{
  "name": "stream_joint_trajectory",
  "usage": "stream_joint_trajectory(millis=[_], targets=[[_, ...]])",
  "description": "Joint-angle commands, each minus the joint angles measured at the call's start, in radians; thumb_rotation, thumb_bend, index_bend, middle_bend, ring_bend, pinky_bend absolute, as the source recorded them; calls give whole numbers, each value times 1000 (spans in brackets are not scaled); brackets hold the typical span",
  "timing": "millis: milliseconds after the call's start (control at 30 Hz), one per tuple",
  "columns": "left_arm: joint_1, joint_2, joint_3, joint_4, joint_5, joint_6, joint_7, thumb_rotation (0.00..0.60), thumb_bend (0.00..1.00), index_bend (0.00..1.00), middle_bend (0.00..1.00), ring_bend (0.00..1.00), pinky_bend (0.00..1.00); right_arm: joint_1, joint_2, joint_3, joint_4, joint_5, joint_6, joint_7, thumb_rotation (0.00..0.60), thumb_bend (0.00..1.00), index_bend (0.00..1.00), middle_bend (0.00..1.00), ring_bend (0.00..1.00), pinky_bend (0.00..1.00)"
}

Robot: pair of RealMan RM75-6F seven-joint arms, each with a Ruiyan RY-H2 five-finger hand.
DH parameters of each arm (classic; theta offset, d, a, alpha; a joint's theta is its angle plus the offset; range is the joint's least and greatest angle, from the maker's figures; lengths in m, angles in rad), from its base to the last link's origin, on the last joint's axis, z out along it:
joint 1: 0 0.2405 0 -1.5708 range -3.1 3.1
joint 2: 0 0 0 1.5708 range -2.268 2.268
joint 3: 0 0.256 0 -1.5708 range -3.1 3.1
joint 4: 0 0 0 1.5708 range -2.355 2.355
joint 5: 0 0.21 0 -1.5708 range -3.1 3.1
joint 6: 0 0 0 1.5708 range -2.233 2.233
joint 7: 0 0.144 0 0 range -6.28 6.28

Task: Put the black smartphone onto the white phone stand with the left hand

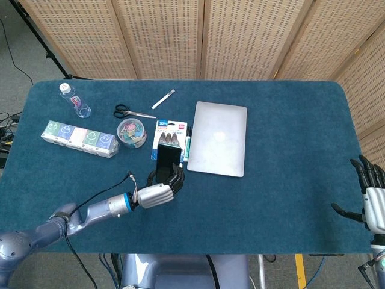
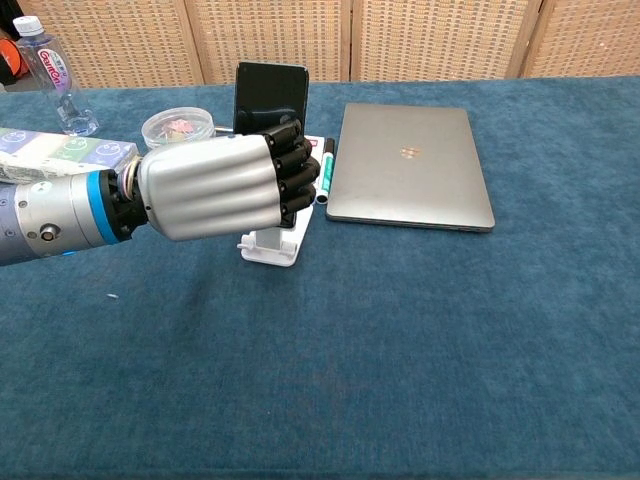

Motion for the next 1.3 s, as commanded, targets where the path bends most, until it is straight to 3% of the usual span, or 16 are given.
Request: stream_joint_trajectory(millis=[33,567,1300], targets=[[0,-15,7,21,-5,4,-4,600,202,576,375,323,356,1,0,1,-1,2,-1,0,600,0,0,0,0,0],[11,-118,39,174,-11,75,-1,600,203,564,364,323,356,0,15,0,-6,7,-13,34,600,0,0,0,0,0],[37,-187,53,232,-77,70,68,600,202,550,352,323,356,-2,29,-2,-11,8,-21,69,600,0,0,0,0,0]])
